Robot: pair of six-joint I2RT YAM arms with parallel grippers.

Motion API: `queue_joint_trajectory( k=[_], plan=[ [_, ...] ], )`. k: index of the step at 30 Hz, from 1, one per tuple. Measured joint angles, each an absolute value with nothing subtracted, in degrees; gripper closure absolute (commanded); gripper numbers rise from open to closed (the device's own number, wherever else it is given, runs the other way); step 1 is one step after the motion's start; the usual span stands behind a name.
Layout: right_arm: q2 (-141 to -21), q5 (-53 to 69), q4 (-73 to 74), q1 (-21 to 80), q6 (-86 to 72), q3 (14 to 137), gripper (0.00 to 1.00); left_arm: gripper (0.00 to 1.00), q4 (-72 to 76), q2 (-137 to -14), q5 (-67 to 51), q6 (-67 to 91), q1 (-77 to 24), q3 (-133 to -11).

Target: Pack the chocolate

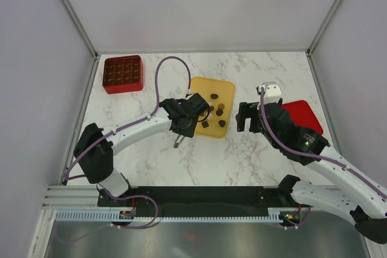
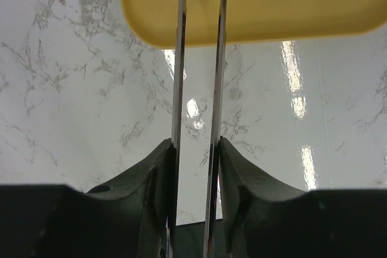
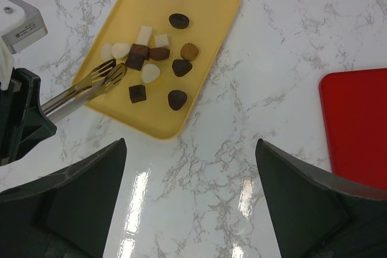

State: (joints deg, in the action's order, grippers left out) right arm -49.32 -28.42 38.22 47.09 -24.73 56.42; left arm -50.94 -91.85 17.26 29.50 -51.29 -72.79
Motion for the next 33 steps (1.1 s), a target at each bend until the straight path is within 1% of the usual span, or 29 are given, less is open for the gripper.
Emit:
queue_joint_trajectory(
  k=[7, 9, 13, 16, 19, 23, 27, 33],
  plan=[
    [-48.7, -28.4, 38.2, 47.1, -25.4, 56.4, 0.04, 0.67, -53.4, -91.3, 16.6, 30.0, -51.2, -73.5],
    [-48.6, -28.3, 38.2, 47.1, -25.5, 56.4, 0.04, 0.67, -54.6, -91.3, 16.6, 29.9, -51.2, -74.9],
    [-48.1, -28.2, 38.2, 47.1, -25.7, 56.4, 0.04, 0.7, -56.9, -91.4, 16.6, 29.9, -50.8, -80.8],
    [-47.8, -28.1, 38.2, 47.1, -25.7, 56.4, 0.04, 0.71, -58.3, -92.1, 16.6, 29.1, -49.1, -88.2],
    [-47.7, -27.9, 38.3, 47.1, -25.8, 56.4, 0.04, 0.73, -59.2, -94.0, 17.0, 27.5, -45.0, -96.4],
    [-48.0, -27.4, 38.2, 47.1, -25.8, 56.4, 0.04, 0.73, -59.8, -97.3, 17.3, 25.2, -35.3, -105.3],
    [-48.7, -27.1, 38.0, 47.1, -25.7, 56.4, 0.04, 0.71, -59.7, -100.4, 18.2, 23.5, -24.5, -110.9],
    [-50.7, -26.8, 36.9, 47.1, -25.5, 56.4, 0.04, 0.71, -58.3, -105.2, 17.5, 22.3, -13.4, -115.5]
  ],
)
